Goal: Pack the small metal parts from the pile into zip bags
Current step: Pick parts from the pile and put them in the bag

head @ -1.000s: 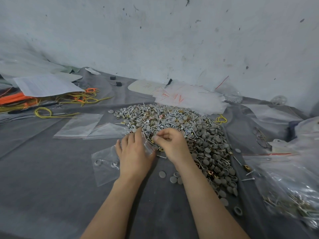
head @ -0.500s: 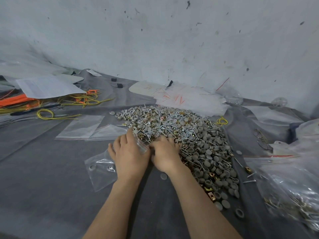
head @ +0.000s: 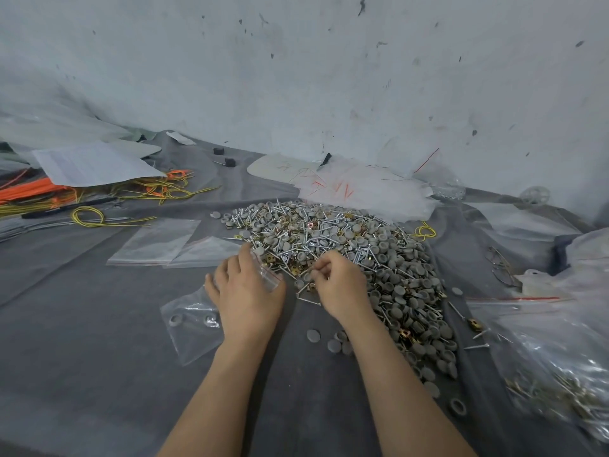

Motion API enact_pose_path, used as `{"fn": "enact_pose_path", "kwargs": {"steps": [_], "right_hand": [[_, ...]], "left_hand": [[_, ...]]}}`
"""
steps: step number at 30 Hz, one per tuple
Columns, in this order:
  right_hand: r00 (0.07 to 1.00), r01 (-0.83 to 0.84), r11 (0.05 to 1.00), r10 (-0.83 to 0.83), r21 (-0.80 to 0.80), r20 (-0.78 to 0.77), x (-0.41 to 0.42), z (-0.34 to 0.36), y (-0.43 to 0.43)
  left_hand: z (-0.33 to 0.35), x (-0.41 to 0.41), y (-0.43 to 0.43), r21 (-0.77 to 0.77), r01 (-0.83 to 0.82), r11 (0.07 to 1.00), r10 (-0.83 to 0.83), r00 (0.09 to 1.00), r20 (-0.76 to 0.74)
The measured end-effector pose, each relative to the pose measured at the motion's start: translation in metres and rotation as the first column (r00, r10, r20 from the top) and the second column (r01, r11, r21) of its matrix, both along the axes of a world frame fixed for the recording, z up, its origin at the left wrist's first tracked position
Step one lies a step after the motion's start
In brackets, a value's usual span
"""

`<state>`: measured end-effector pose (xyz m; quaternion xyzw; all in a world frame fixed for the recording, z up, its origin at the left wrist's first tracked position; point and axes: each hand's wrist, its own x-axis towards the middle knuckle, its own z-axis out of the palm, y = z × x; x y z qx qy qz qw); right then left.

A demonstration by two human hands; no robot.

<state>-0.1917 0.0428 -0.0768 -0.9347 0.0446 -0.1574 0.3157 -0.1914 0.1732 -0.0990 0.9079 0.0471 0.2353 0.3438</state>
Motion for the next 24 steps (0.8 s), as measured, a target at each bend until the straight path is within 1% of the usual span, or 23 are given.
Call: {"fn": "enact_pose_path", "kwargs": {"steps": [2, 4, 6, 7, 9, 11, 18, 21, 24], "right_hand": [[0.998, 0.064, 0.996, -0.063, -0.056, 0.02, 0.0, 0.001, -0.008], [0.995, 0.097, 0.987, -0.091, -0.129, 0.049, 0.001, -0.001, -0.01], [0.995, 0.073, 0.977, -0.058, -0.199, 0.081, 0.001, -0.003, -0.004], [0.997, 0.047, 0.972, -0.031, -0.231, 0.073, 0.001, -0.004, 0.001], [1.0, 0.011, 0.948, -0.014, -0.318, -0.005, 0.002, -0.004, 0.012], [0.995, 0.013, 0.916, -0.052, -0.401, -0.088, 0.005, -0.004, 0.02], [0.972, 0.007, 0.903, -0.107, -0.429, -0.208, 0.007, 0.006, 0.025], [0.956, -0.019, 0.904, -0.108, -0.426, -0.271, 0.01, 0.009, 0.022], [0.947, -0.022, 0.917, -0.108, -0.399, -0.301, 0.012, 0.01, 0.022]], "left_hand": [[0.001, 0.0, 0.0, -0.03, -0.016, 0.999, 0.017, 1.0, 0.007], [0.002, 0.0, 0.001, -0.066, -0.039, 0.997, 0.04, 0.999, 0.018], [0.002, 0.001, 0.001, -0.079, -0.052, 0.996, 0.054, 0.998, 0.025], [0.002, 0.001, 0.001, -0.073, -0.046, 0.996, 0.048, 0.999, 0.025], [0.001, 0.001, -0.001, -0.043, -0.012, 0.999, 0.013, 1.0, 0.023], [-0.001, 0.0, -0.002, -0.004, 0.018, 1.0, -0.018, 1.0, 0.014], [-0.005, 0.001, -0.003, 0.081, 0.06, 0.995, -0.058, 0.998, -0.021], [-0.005, 0.0, -0.004, 0.086, 0.075, 0.994, -0.074, 0.997, -0.015], [-0.005, 0.0, -0.003, 0.092, 0.084, 0.992, -0.083, 0.996, -0.012]]}}
